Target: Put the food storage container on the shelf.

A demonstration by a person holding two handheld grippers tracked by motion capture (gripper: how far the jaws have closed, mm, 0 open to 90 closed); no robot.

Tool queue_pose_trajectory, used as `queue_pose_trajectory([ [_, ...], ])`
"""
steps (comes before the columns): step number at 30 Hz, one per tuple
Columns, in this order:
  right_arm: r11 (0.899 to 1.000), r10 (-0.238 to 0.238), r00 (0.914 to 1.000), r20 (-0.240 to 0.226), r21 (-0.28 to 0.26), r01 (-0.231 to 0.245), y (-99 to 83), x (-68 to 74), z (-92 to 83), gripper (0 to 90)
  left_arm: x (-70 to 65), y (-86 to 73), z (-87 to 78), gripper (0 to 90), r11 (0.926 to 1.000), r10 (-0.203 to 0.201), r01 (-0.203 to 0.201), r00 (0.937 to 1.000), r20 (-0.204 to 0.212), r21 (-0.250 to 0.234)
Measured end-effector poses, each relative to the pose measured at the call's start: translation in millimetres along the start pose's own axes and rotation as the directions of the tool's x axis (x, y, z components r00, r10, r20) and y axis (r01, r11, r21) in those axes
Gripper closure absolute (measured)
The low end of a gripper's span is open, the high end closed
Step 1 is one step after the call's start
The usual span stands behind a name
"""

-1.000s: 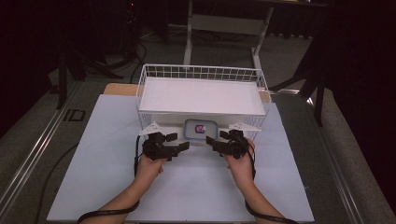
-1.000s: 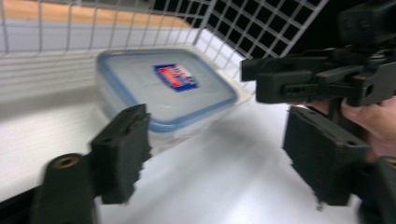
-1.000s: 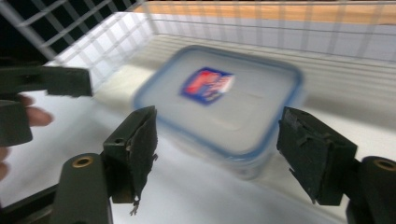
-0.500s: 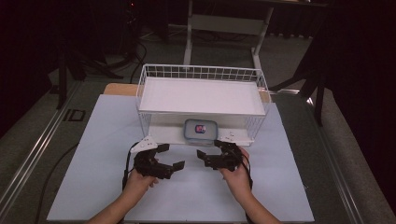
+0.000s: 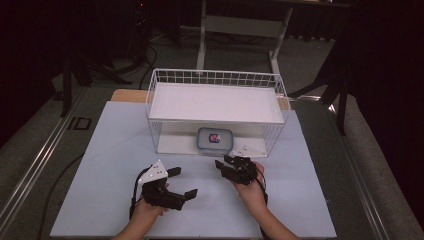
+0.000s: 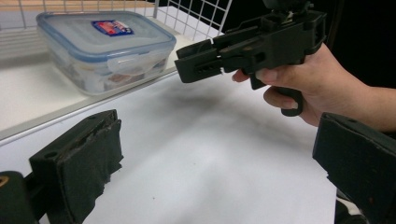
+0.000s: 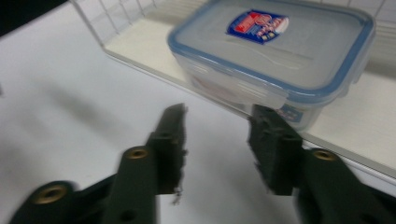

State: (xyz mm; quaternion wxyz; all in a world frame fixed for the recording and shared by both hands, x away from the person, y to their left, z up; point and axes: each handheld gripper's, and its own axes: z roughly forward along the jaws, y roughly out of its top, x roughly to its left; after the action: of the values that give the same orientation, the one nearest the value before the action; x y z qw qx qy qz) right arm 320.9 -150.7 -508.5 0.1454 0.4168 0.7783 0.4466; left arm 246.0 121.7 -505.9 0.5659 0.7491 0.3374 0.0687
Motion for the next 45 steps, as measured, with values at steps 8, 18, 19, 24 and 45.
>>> queue_pose_trajectory([
  [8, 0.998, 0.023, 0.9997, 0.012, 0.051, -0.023, 2.5, -3.0, 28.4, 89.0, 4.7, -2.6, -1.2, 2.3, 0.9996, -0.018, 0.018, 0.9996, -0.022, -0.020],
  [18, 0.999, 0.034, 0.9992, 0.023, 0.032, -0.035, 10.6, -3.4, 49.4, 89.6, 5.5, -5.5, -0.2, 2.3, 0.9995, -0.026, 0.026, 0.9989, -0.039, -0.018],
  [19, 0.999, 0.030, 0.9992, 0.027, 0.029, -0.031, 11.8, -4.4, 50.9, 89.5, 5.0, -6.0, 0.3, 2.3, 0.9995, -0.024, 0.024, 0.9988, -0.042, -0.019],
  [24, 0.997, 0.072, 0.9956, 0.061, -0.004, -0.072, 19.5, -13.2, 59.5, 89.6, 3.5, -7.8, 4.2, 2.3, 0.9996, -0.023, 0.023, 0.9993, -0.029, -0.014],
  [45, 0.994, 0.109, 0.9885, 0.106, -0.004, -0.109, 40.5, -24.3, 82.1, 89.6, 4.7, -8.5, 3.7, 2.3, 0.9998, -0.017, 0.017, 0.9996, -0.021, -0.004],
])
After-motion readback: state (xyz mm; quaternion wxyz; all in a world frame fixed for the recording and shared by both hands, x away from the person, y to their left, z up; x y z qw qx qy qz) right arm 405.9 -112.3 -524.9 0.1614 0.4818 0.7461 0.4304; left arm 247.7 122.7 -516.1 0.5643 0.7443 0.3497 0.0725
